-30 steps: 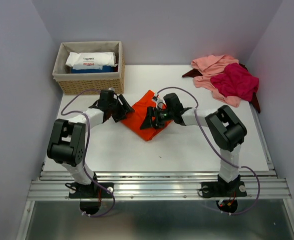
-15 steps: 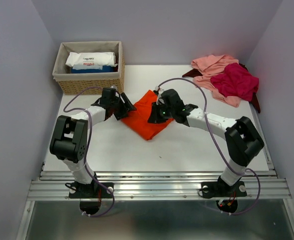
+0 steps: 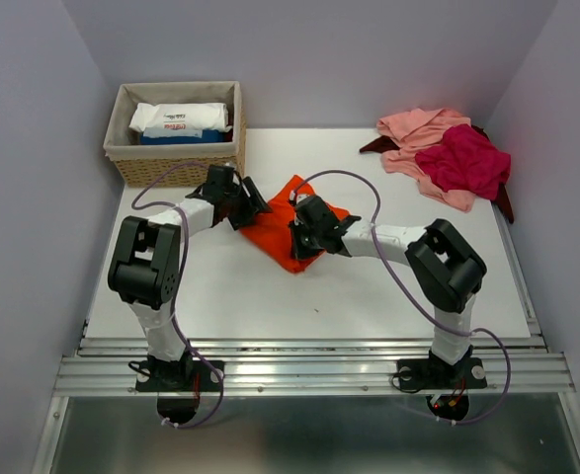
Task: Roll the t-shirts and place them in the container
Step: Roll the T-shirt to the center of the board.
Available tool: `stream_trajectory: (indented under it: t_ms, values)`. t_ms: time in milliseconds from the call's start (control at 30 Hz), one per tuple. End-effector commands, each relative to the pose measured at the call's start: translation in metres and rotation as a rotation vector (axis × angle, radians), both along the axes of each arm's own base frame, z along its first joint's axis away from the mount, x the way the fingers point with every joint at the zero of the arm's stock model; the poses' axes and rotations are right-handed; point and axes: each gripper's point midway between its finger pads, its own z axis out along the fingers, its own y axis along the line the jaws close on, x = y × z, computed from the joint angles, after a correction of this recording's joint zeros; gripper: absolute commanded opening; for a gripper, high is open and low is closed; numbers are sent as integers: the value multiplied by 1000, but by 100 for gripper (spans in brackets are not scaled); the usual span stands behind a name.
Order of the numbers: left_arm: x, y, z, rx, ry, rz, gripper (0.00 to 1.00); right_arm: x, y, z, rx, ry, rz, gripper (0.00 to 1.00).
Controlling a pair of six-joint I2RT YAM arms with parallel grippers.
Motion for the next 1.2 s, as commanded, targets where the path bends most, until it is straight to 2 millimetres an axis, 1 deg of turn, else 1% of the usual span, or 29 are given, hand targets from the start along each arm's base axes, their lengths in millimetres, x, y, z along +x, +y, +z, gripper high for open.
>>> stream_trajectory:
  t_ms: [0,33,67,100,133,167,200,233,267,300,333,367,400,433,467,533,567,600,633,667,700,800,933,1000,1067,1100,1133,1167]
  values:
    - [15,2,35,47,-83,-28,73,2,-18,9,-103,-83,-50,1]
    - [16,2,43,50,-95,-29,73,0,-14,16,-100,-101,-42,1]
    - [17,3,52,53,-109,-31,73,5,-17,25,-110,-131,-60,3]
    - [16,4,68,60,-135,-34,73,1,-11,40,-106,-170,-42,4]
    - [15,6,76,66,-146,-31,73,1,-10,48,-113,-196,-42,7]
    - [14,8,84,73,-158,-29,73,5,-13,54,-146,-241,-60,17]
    - [11,12,99,89,-182,-21,73,5,-12,63,-179,-287,-43,23]
    - [12,15,106,95,-203,-14,73,3,-14,62,-213,-304,-53,30]
    - [7,19,108,108,-194,-6,73,0,-12,67,-278,-355,-39,39]
    - [5,24,120,122,-219,8,73,0,-11,68,-308,-374,-31,41]
    - [0,27,120,132,-209,12,73,0,-11,62,-349,-385,-13,43]
    - [-3,30,123,134,-213,18,73,-2,-7,65,-370,-408,-11,47]
    - [-7,33,131,133,-230,22,73,-1,-8,63,-385,-413,-6,47]
    - [-12,37,127,139,-214,30,73,-2,-5,59,-405,-425,13,48]
    - [-15,39,129,140,-216,37,73,1,-7,59,-421,-440,10,55]
    - [-24,46,128,149,-214,55,73,-3,-2,55,-450,-462,37,59]
    - [-29,49,132,148,-220,65,73,-1,-6,49,-491,-471,46,63]
    - [-33,54,125,160,-208,75,74,0,-6,45,-503,-471,47,64]
    - [-35,58,122,163,-198,98,73,0,-7,41,-517,-471,55,64]
    - [-37,62,120,165,-191,115,73,-2,-3,35,-519,-471,72,63]
    - [-41,66,113,167,-175,133,73,-4,-4,29,-524,-465,79,64]
    - [-44,71,106,151,-154,163,73,-5,-4,16,-528,-457,94,64]
    - [-51,80,88,183,-108,210,73,-9,-7,-1,-538,-441,110,62]
    - [-57,84,77,193,-82,232,73,-11,-9,-9,-548,-429,106,52]
    - [-60,83,72,186,-72,230,73,-11,-8,-9,-539,-425,97,38]
    - [-62,81,69,177,-68,221,73,-12,-5,-9,-522,-417,103,24]
    - [-67,75,64,149,-60,193,73,-15,0,-6,-490,-406,108,13]
    - [-70,71,61,130,-56,182,73,-15,1,-3,-479,-407,100,9]
